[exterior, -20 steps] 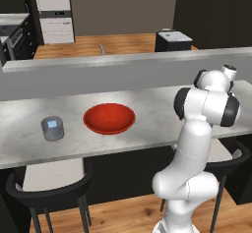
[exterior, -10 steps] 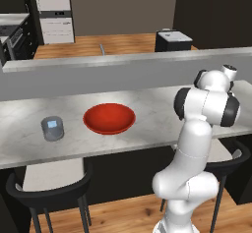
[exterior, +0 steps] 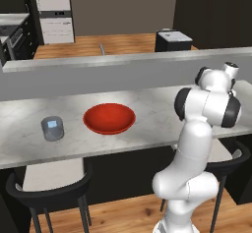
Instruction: There are four ice cubes in the ice bowl. Place two ice cubes in each glass of water.
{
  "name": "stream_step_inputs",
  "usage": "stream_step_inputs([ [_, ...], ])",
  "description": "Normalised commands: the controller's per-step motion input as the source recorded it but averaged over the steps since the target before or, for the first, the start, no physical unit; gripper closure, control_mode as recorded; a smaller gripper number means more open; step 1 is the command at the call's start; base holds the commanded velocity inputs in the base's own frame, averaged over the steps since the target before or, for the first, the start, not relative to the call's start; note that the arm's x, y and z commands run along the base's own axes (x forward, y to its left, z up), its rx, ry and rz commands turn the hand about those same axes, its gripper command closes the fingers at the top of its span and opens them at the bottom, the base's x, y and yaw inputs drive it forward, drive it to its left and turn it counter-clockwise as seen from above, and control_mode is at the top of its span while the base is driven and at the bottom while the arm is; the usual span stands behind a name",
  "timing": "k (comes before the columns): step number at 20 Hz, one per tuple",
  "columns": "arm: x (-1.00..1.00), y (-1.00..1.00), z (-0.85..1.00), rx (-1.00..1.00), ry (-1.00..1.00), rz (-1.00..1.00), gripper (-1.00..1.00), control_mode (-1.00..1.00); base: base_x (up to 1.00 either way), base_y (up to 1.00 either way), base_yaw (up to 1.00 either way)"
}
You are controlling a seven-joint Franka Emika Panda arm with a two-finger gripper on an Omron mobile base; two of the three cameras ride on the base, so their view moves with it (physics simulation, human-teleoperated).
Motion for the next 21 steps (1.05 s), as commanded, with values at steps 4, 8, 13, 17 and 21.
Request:
stream_step_inputs([
  [4, -0.74, 0.22, 0.89, 0.00, 0.00, 0.00, -1.00, -1.00, 0.00, 0.00, 0.00],
  [8, -0.89, 0.81, 0.32, -0.04, 0.00, 0.02, -1.00, -1.00, 0.00, 0.00, 0.00],
  [13, -0.49, 1.00, 0.01, -0.07, 0.03, 0.08, -1.00, -1.00, 0.00, 0.00, 0.00],
  [17, -0.42, 1.00, 0.00, -0.05, 0.07, 0.05, -1.00, -1.00, 0.00, 0.00, 0.00],
  [21, -0.79, 0.98, 0.02, -0.05, 0.01, 0.00, -1.00, -1.00, 0.00, 0.00, 0.00],
])
